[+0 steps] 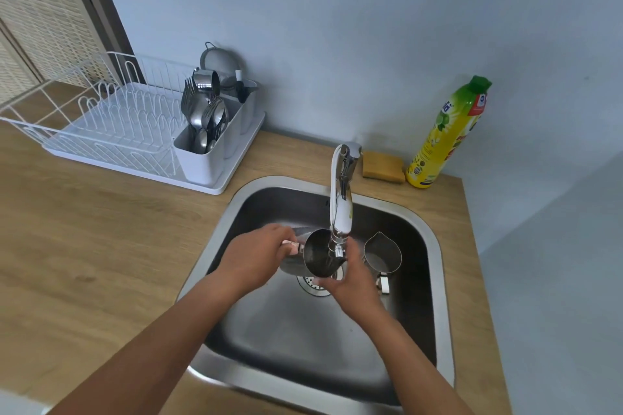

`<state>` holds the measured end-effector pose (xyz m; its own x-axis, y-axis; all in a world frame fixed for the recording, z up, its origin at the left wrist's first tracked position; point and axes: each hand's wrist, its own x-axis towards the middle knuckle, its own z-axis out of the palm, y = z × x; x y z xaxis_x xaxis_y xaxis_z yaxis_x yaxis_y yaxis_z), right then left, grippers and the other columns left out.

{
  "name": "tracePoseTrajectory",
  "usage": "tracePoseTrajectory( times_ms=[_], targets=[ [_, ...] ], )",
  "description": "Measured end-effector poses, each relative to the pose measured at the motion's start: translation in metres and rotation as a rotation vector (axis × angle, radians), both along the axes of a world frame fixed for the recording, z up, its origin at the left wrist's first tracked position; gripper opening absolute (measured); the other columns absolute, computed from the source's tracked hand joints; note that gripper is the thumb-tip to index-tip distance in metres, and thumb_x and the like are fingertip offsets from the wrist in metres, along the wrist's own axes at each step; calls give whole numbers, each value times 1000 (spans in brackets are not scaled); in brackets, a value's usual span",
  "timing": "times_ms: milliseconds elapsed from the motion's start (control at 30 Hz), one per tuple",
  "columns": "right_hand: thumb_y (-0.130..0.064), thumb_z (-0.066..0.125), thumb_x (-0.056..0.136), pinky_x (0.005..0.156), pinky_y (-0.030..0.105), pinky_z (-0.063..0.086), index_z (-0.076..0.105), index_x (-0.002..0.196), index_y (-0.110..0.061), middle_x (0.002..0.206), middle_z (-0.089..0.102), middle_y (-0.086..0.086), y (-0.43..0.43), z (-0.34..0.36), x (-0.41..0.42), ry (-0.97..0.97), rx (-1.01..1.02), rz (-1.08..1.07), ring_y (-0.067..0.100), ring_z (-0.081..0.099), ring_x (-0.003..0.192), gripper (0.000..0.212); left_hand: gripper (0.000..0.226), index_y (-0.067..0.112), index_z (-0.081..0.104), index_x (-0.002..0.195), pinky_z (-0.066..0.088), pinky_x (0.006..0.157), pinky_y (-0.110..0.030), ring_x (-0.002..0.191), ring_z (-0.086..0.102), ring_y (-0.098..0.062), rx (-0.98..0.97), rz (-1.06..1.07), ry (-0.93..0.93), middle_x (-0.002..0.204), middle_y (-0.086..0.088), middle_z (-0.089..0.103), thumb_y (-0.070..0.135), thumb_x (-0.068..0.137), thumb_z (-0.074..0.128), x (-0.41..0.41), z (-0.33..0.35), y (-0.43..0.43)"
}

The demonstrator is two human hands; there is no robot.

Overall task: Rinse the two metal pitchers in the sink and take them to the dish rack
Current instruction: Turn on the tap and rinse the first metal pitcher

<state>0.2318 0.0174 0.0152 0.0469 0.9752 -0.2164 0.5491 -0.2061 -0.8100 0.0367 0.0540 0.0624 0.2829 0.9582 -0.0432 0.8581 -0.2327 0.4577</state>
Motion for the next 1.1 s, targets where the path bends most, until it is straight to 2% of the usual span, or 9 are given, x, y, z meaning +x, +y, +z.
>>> tracePoseTrajectory(
  times_ms=[100,233,333,433,533,700,800,933,1100],
  targets=[
    [-14,86,67,86,14,44,38,119,-47,114,59,-21,0,-4,-7,140,-74,50,2,59,106,78,19,32,60,111,51,75,-33,87,64,-17,29,-3,89,108,7,63,37,100,45,-7,8,-2],
    [-24,89,59,95,27,49,50,112,-34,116,66,-4,-5,-8,-7,234,-154,75,11,64,108,66,20,35,58,108,52,76,-36,86,65,-19,-13,2,163,105,7,65,39,101,40,-13,11,-3],
    [-17,88,67,88,20,51,52,120,-29,116,67,-5,-12,-3,-2,278,-227,125,9,66,105,65,21,33,59,101,51,76,-36,83,65,-18,-109,1,144,95,7,68,41,101,39,-18,4,-4],
    [-14,86,72,73,11,52,50,124,-20,114,67,-2,-21,5,6,308,-276,122,5,67,96,63,21,30,60,95,57,66,-36,77,69,-17,-297,13,-18,83,6,70,38,100,41,-21,-6,-8],
    [-19,84,74,66,7,50,49,123,-26,109,66,-7,-27,12,16,294,-285,105,0,64,93,60,20,22,61,95,59,55,-35,73,72,-19,-516,56,-285,81,0,71,28,100,43,-18,-18,-14],
    [-28,88,69,76,10,49,48,124,-34,108,65,-12,-29,24,33,174,-222,116,3,62,100,68,18,14,59,96,58,60,-33,79,72,-20,-721,69,-583,84,-4,69,22,102,44,-2,-38,-20],
    [-30,88,66,87,15,49,41,128,-41,118,55,-19,-27,31,40,63,-172,159,8,57,108,79,15,15,57,95,57,68,-32,87,71,-18,-763,70,-708,89,-2,71,18,102,44,10,-45,-22],
    [-41,84,60,108,37,41,33,129,-52,129,50,-21,-23,36,48,-130,-48,186,12,48,122,86,12,10,59,101,60,76,-31,100,71,-16,-747,78,-774,97,-5,73,19,100,51,24,-50,-17],
    [-39,84,69,111,38,32,31,134,-48,134,47,-22,-16,40,45,-282,83,195,2,35,115,85,8,10,66,94,59,84,-36,87,64,-12,-572,155,-765,87,6,70,16,95,60,29,-51,-9]
  ],
)
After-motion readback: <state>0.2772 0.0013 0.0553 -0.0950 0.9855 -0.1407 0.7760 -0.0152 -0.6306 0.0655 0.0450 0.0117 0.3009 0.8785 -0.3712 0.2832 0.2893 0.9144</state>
